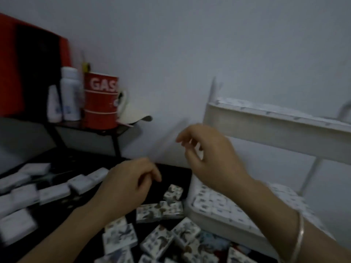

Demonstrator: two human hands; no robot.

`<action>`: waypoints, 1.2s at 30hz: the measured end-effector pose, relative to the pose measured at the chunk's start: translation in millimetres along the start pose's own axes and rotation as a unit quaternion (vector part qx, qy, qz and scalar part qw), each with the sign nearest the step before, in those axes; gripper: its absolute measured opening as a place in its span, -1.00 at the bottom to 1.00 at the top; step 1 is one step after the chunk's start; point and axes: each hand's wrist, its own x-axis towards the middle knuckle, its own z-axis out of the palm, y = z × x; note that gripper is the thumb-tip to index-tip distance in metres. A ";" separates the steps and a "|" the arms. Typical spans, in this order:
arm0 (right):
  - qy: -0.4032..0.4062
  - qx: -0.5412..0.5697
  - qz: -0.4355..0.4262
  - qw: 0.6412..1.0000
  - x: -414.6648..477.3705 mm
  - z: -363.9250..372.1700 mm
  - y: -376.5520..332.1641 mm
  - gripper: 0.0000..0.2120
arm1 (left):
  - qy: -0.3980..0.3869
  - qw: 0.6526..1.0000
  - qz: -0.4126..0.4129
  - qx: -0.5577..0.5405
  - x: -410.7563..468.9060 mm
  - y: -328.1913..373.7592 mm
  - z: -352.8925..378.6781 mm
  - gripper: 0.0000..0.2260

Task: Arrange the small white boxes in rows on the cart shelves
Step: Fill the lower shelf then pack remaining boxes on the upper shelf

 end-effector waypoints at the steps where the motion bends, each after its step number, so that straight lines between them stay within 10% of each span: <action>1: -0.034 0.025 -0.009 0.999 4.4 25.7 -8.2 -0.82 | -0.007 0.999 -0.041 0.027 -22.7 -24.6 -3.1 -0.72; 11: -0.292 0.076 0.012 0.953 53.0 277.1 -64.0 -0.57 | 0.087 0.948 -0.233 0.200 -143.0 -186.9 -68.0 -0.64; 16: -0.391 -0.022 0.051 0.919 63.2 351.2 -64.2 -0.33 | -0.006 0.928 -0.262 0.264 -119.0 -263.0 -90.6 -0.48; 24: -0.408 0.026 0.099 0.907 53.7 377.2 -52.9 -0.25 | -0.183 0.884 -0.375 0.209 -107.0 -342.2 -71.8 -0.55; 36: -0.450 -0.006 0.111 0.886 13.9 307.1 -10.9 -0.31 | -0.129 0.911 -0.347 0.179 -104.5 -262.1 -19.5 -0.57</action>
